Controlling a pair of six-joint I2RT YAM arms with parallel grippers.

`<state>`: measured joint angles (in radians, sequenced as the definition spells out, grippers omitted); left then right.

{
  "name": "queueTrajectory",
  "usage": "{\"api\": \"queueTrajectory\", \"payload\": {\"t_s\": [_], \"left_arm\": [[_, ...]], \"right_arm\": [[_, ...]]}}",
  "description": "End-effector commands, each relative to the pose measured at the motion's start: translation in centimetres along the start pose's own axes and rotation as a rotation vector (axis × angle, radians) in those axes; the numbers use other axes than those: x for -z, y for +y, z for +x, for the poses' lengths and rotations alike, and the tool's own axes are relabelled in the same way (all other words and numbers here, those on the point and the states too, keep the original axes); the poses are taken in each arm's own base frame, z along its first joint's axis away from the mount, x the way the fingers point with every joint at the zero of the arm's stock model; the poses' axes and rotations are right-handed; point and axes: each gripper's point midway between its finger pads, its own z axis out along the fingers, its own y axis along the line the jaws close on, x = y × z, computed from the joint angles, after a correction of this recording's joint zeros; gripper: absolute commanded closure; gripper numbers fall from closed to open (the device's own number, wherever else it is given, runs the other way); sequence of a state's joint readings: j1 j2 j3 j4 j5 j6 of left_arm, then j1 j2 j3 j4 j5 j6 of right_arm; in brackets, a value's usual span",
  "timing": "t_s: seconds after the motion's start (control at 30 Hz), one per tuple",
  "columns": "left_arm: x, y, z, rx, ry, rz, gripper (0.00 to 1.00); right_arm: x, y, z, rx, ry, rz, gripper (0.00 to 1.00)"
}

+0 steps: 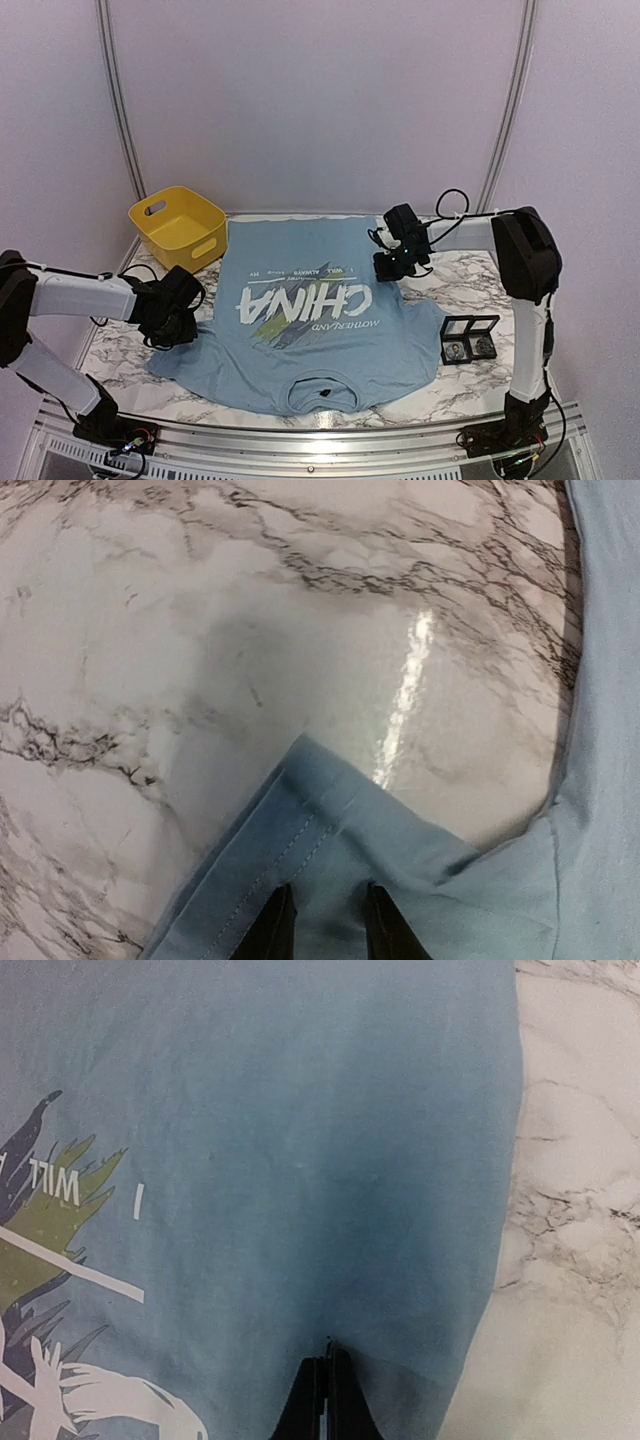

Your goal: Pin the brooch onto the clothing

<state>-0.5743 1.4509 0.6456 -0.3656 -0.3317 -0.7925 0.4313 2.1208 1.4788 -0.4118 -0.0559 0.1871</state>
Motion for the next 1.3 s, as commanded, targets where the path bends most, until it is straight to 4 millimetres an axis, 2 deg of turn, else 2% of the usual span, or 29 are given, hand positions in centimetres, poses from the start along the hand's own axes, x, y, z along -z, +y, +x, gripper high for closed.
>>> {"api": "queueTrajectory", "payload": {"t_s": [0.0,0.1,0.2,0.37,0.47,0.57,0.7,0.77,0.83,0.93,1.0,1.1,1.17,1.27], "left_arm": [[0.0,4.3,3.4,0.121,0.05,-0.11,0.74],[0.8,6.3,3.9,0.159,0.021,-0.147,0.73],[1.7,7.2,3.4,0.175,-0.023,-0.153,0.72],[3.5,6.5,0.8,0.152,-0.11,-0.118,0.68],[4.6,5.1,-1.3,0.114,-0.153,-0.097,0.68],[5.5,3.4,-3.6,0.042,-0.184,-0.084,0.67],[6.2,1.1,-6.7,-0.049,-0.214,-0.07,0.66],[5.9,0.3,-7.1,-0.083,-0.196,-0.065,0.67],[5.0,-0.3,-5.8,-0.086,-0.132,-0.034,0.7],[3.7,-0.1,-1.3,-0.006,-0.005,0.024,0.73],[3.4,0.5,0.9,-0.016,0.025,0.022,0.74],[3.3,1.7,2.7,0.001,0.037,0.015,0.74],[3.2,2.1,3.3,0.016,0.05,0.018,0.74],[2.7,2.5,4.5,0.02,0.094,0.008,0.74]], "right_arm": [[0.1,-1.3,-0.9,0.01,-0.025,0.04,1.0],[0.2,-1.1,-1.7,0.028,-0.034,0.035,1.0],[1.2,-0.6,-3.0,0.049,-0.052,0.025,1.0],[5.2,-0.2,-5.3,0.067,-0.114,0.032,1.0],[7.2,0.2,-4.3,0.073,-0.119,0.036,1.0],[8.4,0.7,-2.0,0.097,-0.099,0.055,1.0],[9.2,3.2,0.9,0.146,-0.053,0.024,1.0],[9.7,5.3,2.3,0.166,-0.028,-0.031,1.0],[10.3,7.3,3.8,0.18,-0.002,-0.105,1.0],[11.1,10.3,7.2,0.209,0.05,-0.203,1.0],[11.5,12.6,10.5,0.25,0.108,-0.276,1.0],[12.1,15.9,16.0,0.305,0.206,-0.383,1.0],[12.1,17.0,18.9,0.298,0.264,-0.416,1.0],[11.8,16.6,22.8,0.248,0.366,-0.408,1.0]]}}
